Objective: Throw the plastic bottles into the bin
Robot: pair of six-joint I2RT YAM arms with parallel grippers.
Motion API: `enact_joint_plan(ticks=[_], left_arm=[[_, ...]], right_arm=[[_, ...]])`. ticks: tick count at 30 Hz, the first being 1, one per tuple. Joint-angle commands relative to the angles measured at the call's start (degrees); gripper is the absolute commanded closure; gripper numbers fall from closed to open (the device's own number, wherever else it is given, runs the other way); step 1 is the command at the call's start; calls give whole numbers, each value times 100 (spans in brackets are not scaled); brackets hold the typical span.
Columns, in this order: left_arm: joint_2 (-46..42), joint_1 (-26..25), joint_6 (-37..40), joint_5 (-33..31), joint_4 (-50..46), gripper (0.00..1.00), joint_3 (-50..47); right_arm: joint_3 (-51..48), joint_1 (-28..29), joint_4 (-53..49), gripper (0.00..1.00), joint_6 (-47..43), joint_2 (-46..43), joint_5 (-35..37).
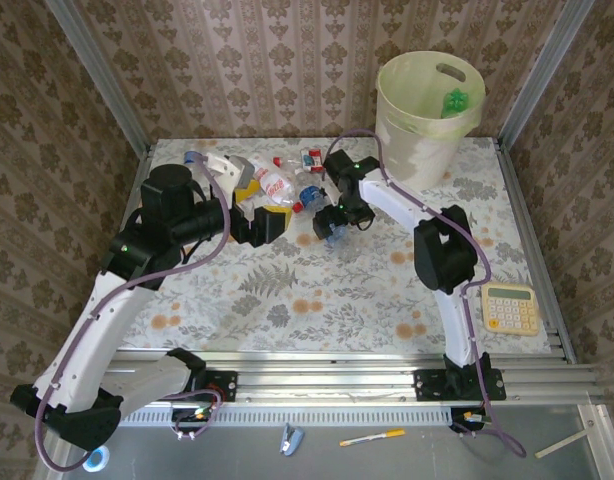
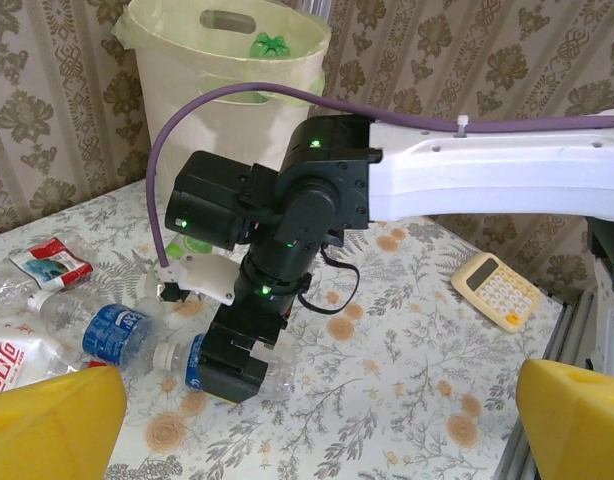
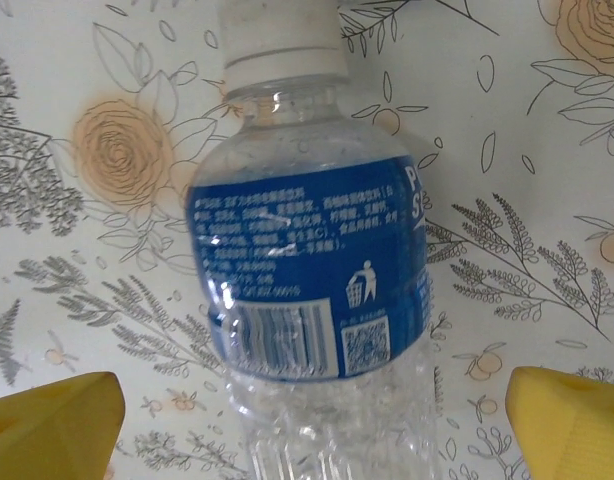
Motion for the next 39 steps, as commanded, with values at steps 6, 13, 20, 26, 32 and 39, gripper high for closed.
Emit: enact_joint_plan(ticks=[6,13,20,26,32,39], left_arm=[[28,-67,181,160,-40,0,195],[28,-84,213,169,0,0,259],[72,-84,216,128,-79,0,301],[192,-84,222,127,-45,0,327],[350,-84,257,112,35,0,371],[519,-75,277,40,199,0,345]], right_arm=[[177,37,-204,3,-222,365,69],[110,47,-51,10,-115,556,-19],[-476,108,395,25,-6,323,23],[-1038,111,658,43,126,35,-44],[-1707,115,1081,52,548,-548,-130],[-2657,91,1654,55,1342,-1532,-256]])
